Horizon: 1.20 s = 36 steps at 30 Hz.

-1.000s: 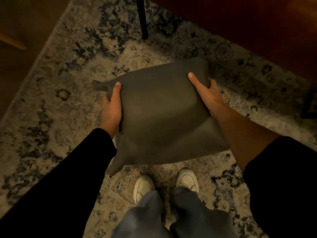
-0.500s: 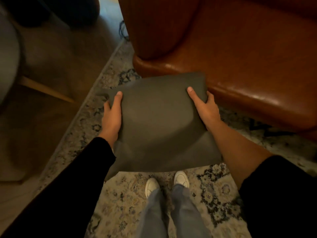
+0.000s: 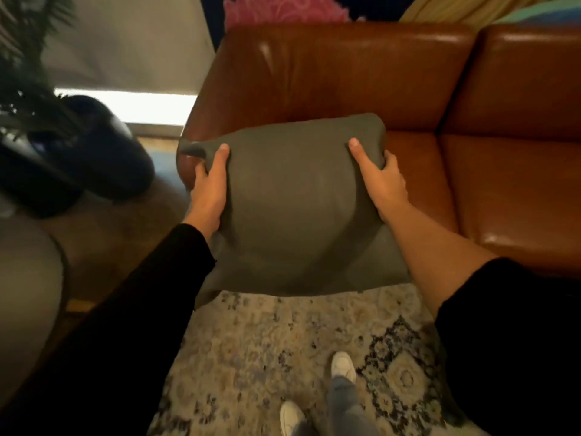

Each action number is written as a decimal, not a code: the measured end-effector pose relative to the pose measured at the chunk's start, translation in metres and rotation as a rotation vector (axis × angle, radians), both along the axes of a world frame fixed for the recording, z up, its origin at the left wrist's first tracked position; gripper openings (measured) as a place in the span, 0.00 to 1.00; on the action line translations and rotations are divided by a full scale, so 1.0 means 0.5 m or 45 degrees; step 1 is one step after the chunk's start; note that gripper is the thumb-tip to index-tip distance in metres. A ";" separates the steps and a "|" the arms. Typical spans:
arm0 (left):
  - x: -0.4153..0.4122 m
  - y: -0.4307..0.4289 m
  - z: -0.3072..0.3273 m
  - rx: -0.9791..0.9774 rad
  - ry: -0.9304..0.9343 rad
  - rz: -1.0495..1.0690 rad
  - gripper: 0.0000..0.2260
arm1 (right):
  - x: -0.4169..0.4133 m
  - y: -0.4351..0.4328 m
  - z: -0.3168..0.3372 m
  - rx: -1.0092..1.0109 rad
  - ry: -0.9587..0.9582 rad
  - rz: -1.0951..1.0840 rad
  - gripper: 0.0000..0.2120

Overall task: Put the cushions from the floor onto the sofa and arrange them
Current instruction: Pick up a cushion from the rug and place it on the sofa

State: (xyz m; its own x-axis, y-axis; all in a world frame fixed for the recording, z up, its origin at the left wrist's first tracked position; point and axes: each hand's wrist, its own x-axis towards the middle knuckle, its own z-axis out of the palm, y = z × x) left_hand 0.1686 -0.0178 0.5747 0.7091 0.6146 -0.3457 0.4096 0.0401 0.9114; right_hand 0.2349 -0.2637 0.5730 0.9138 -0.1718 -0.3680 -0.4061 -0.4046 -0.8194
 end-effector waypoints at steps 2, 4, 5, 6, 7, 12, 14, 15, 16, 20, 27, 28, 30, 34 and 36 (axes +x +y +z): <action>0.057 -0.021 0.037 0.033 -0.040 -0.009 0.42 | 0.042 -0.023 0.036 0.012 -0.040 -0.046 0.52; 0.119 -0.047 0.066 0.064 -0.061 -0.042 0.38 | 0.089 -0.051 0.062 0.014 -0.073 -0.095 0.52; 0.151 -0.059 0.077 0.041 -0.063 -0.073 0.39 | 0.114 -0.066 0.072 0.014 -0.089 -0.113 0.52; 0.183 -0.073 0.088 0.014 -0.067 -0.113 0.41 | 0.142 -0.080 0.080 0.016 -0.100 -0.133 0.52; 0.216 -0.086 0.096 0.001 -0.076 -0.145 0.42 | 0.170 -0.095 0.088 0.015 -0.106 -0.149 0.51; 0.388 -0.144 0.107 -0.055 -0.103 -0.202 0.43 | 0.318 -0.163 0.108 -0.002 -0.139 -0.195 0.49; 0.448 -0.161 0.102 -0.070 -0.114 -0.225 0.44 | 0.373 -0.181 0.107 -0.004 -0.154 -0.212 0.48; 0.478 -0.167 0.097 -0.075 -0.112 -0.231 0.43 | 0.401 -0.187 0.105 -0.005 -0.155 -0.220 0.48; 0.507 -0.172 0.093 -0.077 -0.113 -0.240 0.43 | 0.429 -0.192 0.100 -0.006 -0.152 -0.228 0.47; 0.622 -0.171 0.067 -0.069 -0.096 -0.246 0.41 | 0.540 -0.188 0.069 -0.005 -0.131 -0.251 0.47; 0.830 -0.112 -0.019 0.013 -0.021 -0.227 0.36 | 0.720 -0.128 -0.026 0.029 -0.068 -0.324 0.47; 0.862 -0.104 -0.032 0.025 -0.010 -0.233 0.36 | 0.748 -0.117 -0.042 0.029 -0.061 -0.339 0.47; 0.920 -0.089 -0.060 0.038 0.009 -0.240 0.35 | 0.802 -0.097 -0.075 0.006 -0.056 -0.358 0.46; 0.999 -0.056 -0.119 0.009 0.030 -0.217 0.35 | 0.889 -0.064 -0.125 -0.040 -0.044 -0.365 0.44; 1.020 -0.037 -0.147 -0.009 0.030 -0.190 0.38 | 0.922 -0.046 -0.146 -0.054 -0.047 -0.335 0.44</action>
